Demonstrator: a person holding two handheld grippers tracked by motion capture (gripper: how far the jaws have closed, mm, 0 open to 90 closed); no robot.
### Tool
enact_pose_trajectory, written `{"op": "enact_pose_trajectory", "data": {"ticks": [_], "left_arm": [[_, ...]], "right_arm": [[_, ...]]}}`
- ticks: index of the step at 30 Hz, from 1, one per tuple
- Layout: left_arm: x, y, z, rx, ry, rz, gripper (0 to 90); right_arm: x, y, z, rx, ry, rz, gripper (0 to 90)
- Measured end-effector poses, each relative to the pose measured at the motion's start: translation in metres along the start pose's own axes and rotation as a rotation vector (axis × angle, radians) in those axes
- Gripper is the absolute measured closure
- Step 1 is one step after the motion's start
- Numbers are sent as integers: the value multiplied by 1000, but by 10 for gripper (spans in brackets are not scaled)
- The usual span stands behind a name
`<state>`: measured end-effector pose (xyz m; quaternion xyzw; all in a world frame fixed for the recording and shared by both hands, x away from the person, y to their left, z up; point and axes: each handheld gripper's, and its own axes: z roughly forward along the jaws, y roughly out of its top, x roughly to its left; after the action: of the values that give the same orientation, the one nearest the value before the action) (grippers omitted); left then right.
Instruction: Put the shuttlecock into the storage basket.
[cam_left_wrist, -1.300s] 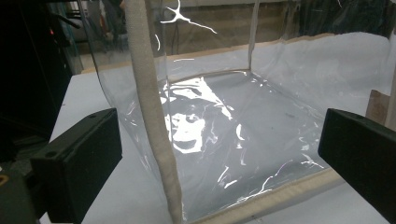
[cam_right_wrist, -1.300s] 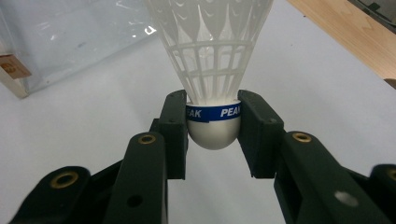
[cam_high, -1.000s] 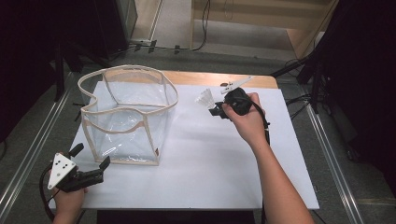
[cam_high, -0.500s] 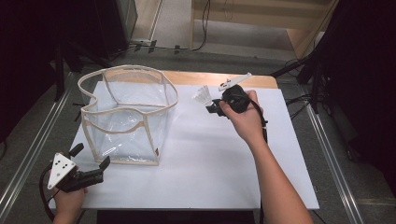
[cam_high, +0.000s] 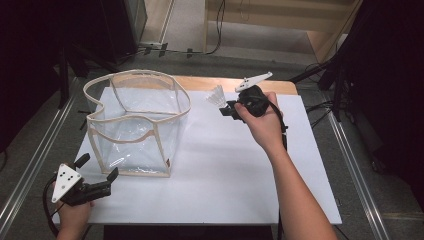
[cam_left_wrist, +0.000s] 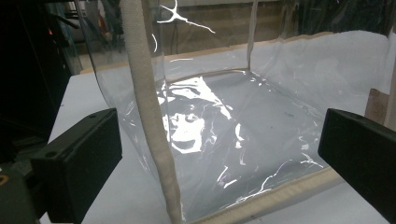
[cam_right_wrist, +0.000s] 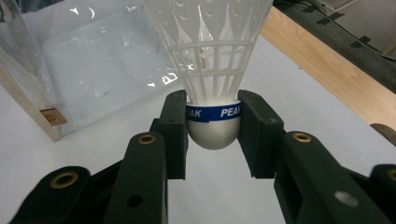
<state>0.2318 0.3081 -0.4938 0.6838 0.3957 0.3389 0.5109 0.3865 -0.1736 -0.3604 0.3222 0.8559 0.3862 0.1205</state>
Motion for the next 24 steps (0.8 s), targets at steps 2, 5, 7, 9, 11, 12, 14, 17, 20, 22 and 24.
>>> {"op": "enact_pose_trajectory", "data": {"ticks": [2, 5, 7, 9, 11, 12, 14, 17, 20, 22, 24], "left_arm": [[0, 0, 0, -3, -1, -4, 3], [0, 0, 0, 2, 0, 0, 3], [0, 0, 0, 2, 0, 1, 3], [0, 0, 0, 2, 0, 0, 3], [0, 0, 0, 1, 1, 0, 3], [0, 0, 0, 2, 1, 0, 3], [0, 0, 0, 2, 0, 1, 3], [0, 0, 0, 1, -1, -1, 3], [0, 0, 1, 1, 0, -1, 3], [0, 0, 0, 0, -2, -1, 3], [0, 0, 0, 0, -1, -3, 3]], "right_arm": [[1, 1, -1, -9, 3, 0, 630], [2, 3, -3, -14, 6, 0, 630], [3, 4, -4, -21, 9, -2, 630], [3, 5, -4, -29, 10, 1, 630], [4, 7, -5, -35, 13, 1, 630], [4, 7, -5, -40, 16, 0, 630], [5, 8, -5, -45, 16, -3, 630], [7, 10, -6, -46, 14, -1, 630], [8, 13, -8, -53, 17, -3, 630], [9, 15, -8, -58, 13, -8, 630], [10, 16, -8, -61, 11, -8, 630]]}}
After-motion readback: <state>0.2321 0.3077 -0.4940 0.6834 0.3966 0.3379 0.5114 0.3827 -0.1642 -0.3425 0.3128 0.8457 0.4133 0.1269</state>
